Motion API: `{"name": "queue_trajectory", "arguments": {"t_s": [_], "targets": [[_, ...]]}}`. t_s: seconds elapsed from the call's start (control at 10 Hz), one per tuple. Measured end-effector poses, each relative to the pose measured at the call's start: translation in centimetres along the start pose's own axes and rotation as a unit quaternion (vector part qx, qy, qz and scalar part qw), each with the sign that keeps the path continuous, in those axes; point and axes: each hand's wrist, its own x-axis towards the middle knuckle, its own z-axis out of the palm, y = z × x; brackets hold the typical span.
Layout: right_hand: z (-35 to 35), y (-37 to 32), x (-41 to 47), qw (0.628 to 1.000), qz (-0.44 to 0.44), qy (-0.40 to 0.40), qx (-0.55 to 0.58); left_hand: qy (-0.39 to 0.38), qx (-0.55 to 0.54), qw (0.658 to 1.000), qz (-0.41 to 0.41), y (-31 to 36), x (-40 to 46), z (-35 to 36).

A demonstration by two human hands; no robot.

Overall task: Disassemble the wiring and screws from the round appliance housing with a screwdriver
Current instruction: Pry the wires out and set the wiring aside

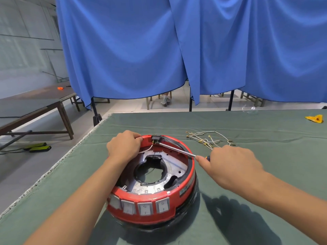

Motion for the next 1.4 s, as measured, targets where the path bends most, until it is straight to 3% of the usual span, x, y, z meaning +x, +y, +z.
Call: {"name": "queue_trajectory", "arguments": {"t_s": [0.3,1.4], "targets": [[0.2,-2.0,-0.3,0.998,0.030,-0.016,0.053,-0.004,0.006,0.999,-0.042,0.1,-0.6,-0.4],[0.0,-2.8,0.3,0.999,0.011,-0.027,0.038,-0.001,0.014,1.000,-0.012,0.0,-0.9,-0.5]]}}
